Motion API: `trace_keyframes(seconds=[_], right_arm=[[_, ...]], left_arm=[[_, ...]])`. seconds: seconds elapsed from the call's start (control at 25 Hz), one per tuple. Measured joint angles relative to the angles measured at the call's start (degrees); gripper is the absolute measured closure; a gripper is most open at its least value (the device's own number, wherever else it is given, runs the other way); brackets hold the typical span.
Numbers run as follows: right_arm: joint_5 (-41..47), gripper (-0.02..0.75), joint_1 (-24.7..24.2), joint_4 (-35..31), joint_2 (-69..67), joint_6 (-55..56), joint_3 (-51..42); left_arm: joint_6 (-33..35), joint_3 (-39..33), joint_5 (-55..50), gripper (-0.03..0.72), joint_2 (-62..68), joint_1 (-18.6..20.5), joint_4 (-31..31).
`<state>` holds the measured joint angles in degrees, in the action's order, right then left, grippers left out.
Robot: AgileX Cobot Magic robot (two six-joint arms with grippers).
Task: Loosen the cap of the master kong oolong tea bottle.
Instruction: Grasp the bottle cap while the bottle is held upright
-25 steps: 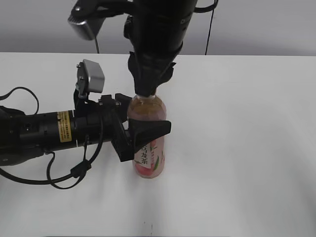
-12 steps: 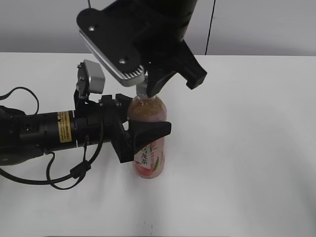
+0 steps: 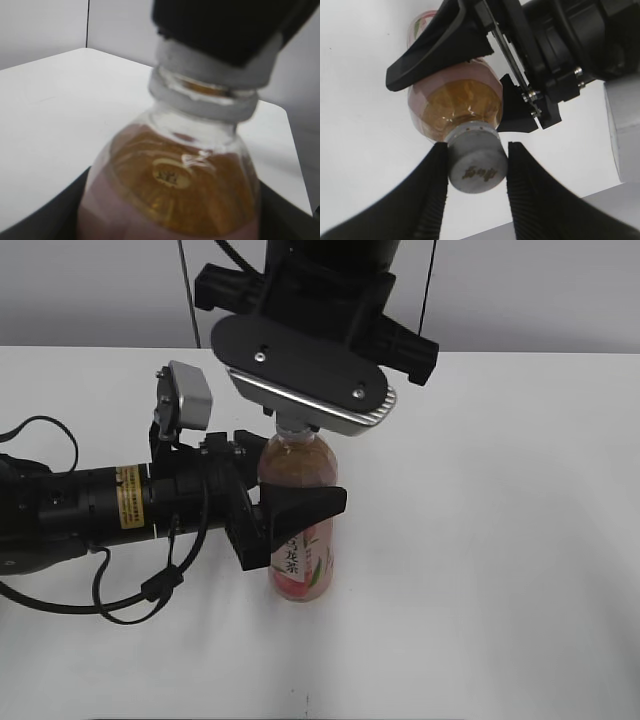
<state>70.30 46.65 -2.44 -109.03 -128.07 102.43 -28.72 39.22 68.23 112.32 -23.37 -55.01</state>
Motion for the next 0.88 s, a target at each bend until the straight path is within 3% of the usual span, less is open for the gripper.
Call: trace_keyframes(seconds=[0.2,0.4,0.48,0.88], right_arm=[[0.0,0.426,-0.1,-0.2,0.1,15.1,0.0],[-0.2,0.206,-0.1,-0.4,0.1,34.3,0.0],[-0.2,0.155,-0.1,-0.5,0.6,44.1,0.0],[-0.2,0.144,0.0,-1.1,2.0,89.7,5.0]], left_arm=[[0.0,0.0,0.0,0.232,0.0,0.0,0.0],[0.0,0.1,0.0,0.232,0.0,0.0,-0.2],[0.0,0.1,0.0,0.232,0.0,0.0,-0.2],[0.0,0.1,0.0,0.232,0.0,0.0,-0.3]])
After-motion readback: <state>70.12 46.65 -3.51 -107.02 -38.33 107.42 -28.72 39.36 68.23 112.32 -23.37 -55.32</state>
